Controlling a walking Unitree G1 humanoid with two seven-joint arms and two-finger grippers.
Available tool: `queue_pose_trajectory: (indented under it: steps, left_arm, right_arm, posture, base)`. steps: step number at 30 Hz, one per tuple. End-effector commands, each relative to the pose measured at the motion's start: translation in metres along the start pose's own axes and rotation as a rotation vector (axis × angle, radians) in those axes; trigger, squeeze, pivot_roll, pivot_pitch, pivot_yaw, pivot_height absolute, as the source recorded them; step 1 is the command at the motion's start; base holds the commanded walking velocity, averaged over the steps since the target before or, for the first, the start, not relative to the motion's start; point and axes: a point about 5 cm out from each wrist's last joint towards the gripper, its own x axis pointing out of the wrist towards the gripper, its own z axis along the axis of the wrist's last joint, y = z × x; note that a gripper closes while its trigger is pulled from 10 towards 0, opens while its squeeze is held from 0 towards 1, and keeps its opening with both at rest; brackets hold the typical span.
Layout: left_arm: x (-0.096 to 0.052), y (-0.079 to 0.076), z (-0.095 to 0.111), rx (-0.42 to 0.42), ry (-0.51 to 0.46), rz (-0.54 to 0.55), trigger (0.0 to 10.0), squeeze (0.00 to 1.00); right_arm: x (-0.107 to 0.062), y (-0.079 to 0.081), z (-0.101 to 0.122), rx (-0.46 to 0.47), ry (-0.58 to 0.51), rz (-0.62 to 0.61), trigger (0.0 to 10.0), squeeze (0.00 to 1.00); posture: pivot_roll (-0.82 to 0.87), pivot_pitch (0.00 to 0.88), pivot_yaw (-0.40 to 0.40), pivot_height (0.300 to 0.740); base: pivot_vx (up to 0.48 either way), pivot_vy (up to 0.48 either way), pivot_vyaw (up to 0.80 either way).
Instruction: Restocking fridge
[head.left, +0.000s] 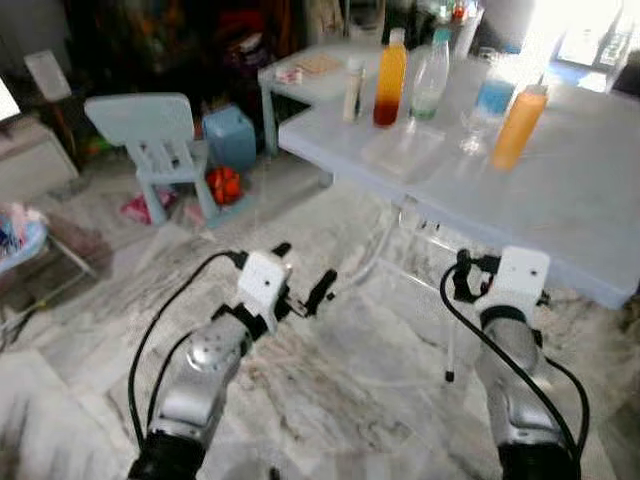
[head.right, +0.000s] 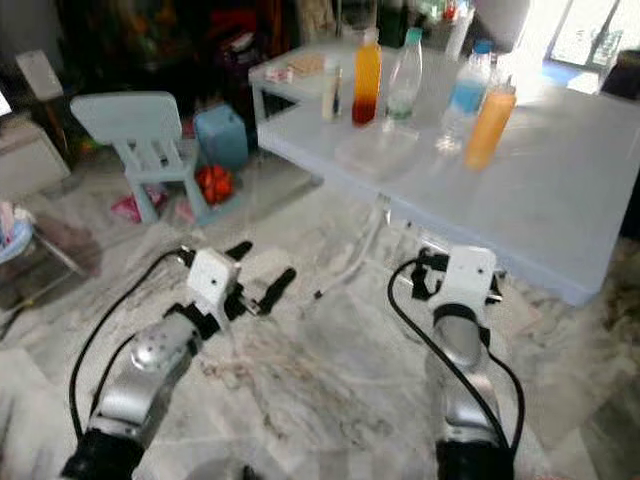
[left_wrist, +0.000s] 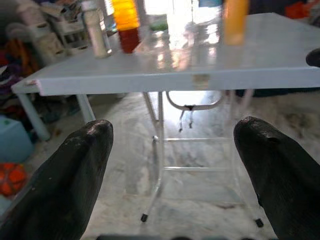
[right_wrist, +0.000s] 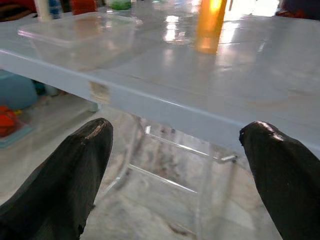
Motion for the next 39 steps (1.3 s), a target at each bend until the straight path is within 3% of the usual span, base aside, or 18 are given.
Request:
queue_pose_trajectory:
  steps: [1, 8, 13, 23, 32, 39]
  left_arm:
    - [0.000, 0.005, 0.002, 0.013, -0.006, 0.020, 10.0, 0.00]
    - [0.001, 0.011, 0.016, 0.018, -0.042, 0.060, 10.0, 0.00]
    - [-0.005, 0.012, 0.026, 0.049, -0.057, 0.089, 10.0, 0.00]
    - [-0.012, 0.022, 0.010, 0.013, -0.018, 0.181, 10.0, 0.00]
    - [-0.011, 0.020, 0.007, -0.005, 0.002, 0.175, 10.0, 0.00]
    - [-0.008, 0.018, 0.008, 0.016, -0.002, 0.168, 10.0, 0.00]
  right_arm:
    - [0.002, 0.004, 0.007, 0.004, -0.026, 0.015, 10.0, 0.00]
    - [0.005, 0.004, 0.012, -0.002, -0.050, 0.014, 10.0, 0.00]
    - [0.009, 0.006, 0.022, -0.007, -0.082, 0.023, 10.0, 0.00]
    - [0.007, 0.005, 0.021, -0.022, -0.085, 0.026, 10.0, 0.00]
    - [0.003, 0.003, 0.018, -0.013, -0.072, 0.029, 10.0, 0.00]
    - [0.004, 0.007, 0.016, 0.017, -0.050, 0.061, 10.0, 0.00]
  posture:
    - [0.02, 0.011, -0.002, 0.740]
    - [0.04, 0.030, 0.008, 0.740]
    - [0.05, 0.059, 0.007, 0.740]
    - [0.01, 0.066, 0.012, 0.740]
    - [-0.01, 0.059, 0.014, 0.740]
    - [0.00, 0.058, 0.010, 0.740]
  base:
    - [0.480, 0.000, 0.00]
    - [0.480, 0.000, 0.00]
    - [0.051, 0.000, 0.00]
    - [0.000, 0.000, 0.00]
    - [0.000, 0.000, 0.00]
    - [0.267, 0.400, 0.00]
